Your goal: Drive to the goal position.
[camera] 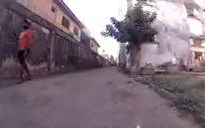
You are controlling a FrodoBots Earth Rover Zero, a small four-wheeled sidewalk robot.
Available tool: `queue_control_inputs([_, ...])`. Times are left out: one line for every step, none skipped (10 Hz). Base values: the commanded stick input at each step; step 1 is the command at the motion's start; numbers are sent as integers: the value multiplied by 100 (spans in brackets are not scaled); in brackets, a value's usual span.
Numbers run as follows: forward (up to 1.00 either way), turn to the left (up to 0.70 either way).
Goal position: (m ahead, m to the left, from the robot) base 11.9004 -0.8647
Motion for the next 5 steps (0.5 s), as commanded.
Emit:
queue_control_inputs([65, 0])
queue_control_inputs([65, 0])
queue_control_inputs([65, 0])
queue_control_inputs([65, 0])
queue_control_inputs([65, 0])
